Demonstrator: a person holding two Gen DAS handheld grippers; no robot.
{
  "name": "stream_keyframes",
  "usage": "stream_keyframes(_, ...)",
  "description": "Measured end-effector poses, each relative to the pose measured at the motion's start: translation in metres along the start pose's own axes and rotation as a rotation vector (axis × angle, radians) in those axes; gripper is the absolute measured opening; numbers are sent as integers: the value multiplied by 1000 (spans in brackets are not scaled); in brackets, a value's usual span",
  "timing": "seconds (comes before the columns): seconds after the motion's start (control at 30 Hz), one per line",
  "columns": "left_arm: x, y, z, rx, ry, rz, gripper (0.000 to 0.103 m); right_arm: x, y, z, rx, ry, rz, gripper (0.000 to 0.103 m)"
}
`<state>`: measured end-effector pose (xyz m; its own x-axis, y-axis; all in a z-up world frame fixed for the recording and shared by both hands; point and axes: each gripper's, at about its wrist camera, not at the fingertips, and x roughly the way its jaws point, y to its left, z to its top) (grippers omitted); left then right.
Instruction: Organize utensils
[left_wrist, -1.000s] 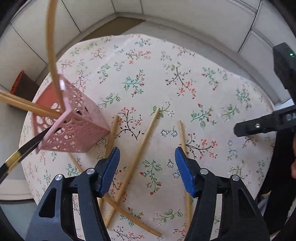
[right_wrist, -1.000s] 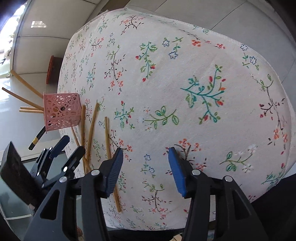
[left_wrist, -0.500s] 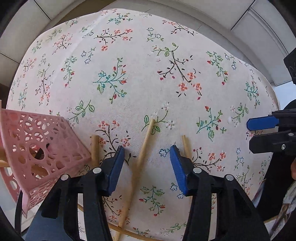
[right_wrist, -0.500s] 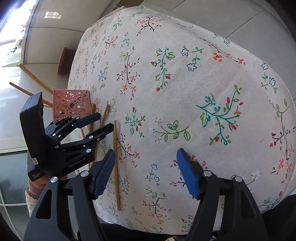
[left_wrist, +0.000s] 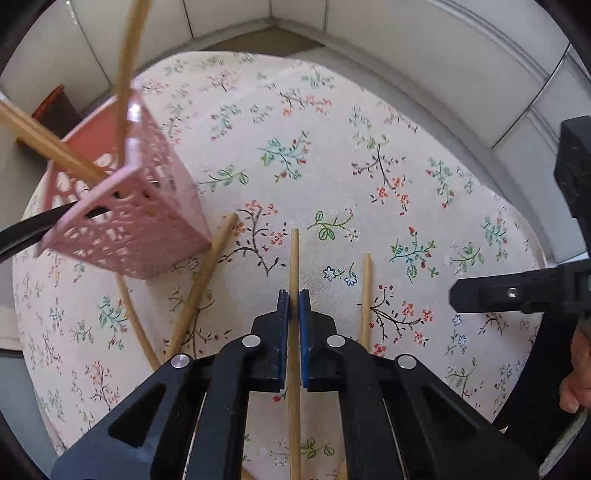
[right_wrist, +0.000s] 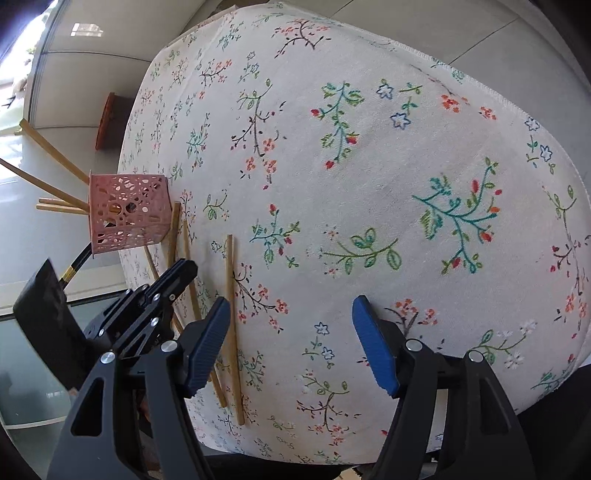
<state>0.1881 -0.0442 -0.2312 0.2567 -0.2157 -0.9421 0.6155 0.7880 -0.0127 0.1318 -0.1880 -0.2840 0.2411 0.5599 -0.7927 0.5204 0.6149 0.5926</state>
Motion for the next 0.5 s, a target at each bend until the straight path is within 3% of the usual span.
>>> stream_keyframes(0.23, -118, 20, -40, -159, -294, 1, 4, 30, 51, -2, -41, -6, -110, 68)
stream_keyframes(0.37, -173, 32, -74, -226, -450, 33, 5, 47, 78, -1, -70, -43, -237, 68)
stream_keyframes(0.4, -183, 36, -81, -243, -482, 43, 5, 49, 83, -2, -83, -56, -290, 54)
stream_keyframes(0.43, -193, 38, -83, -258, -506, 48, 5, 50, 88, -4, -105, -72, -358, 30)
stream_keyframes(0.47, -200, 42, -88, -274, -527, 48, 5, 53, 89, -4, -118, -68, -369, 13)
stream_keyframes(0.5, -207, 46, -93, -293, -552, 48, 4, 53, 87, -5, -115, -74, -351, 7)
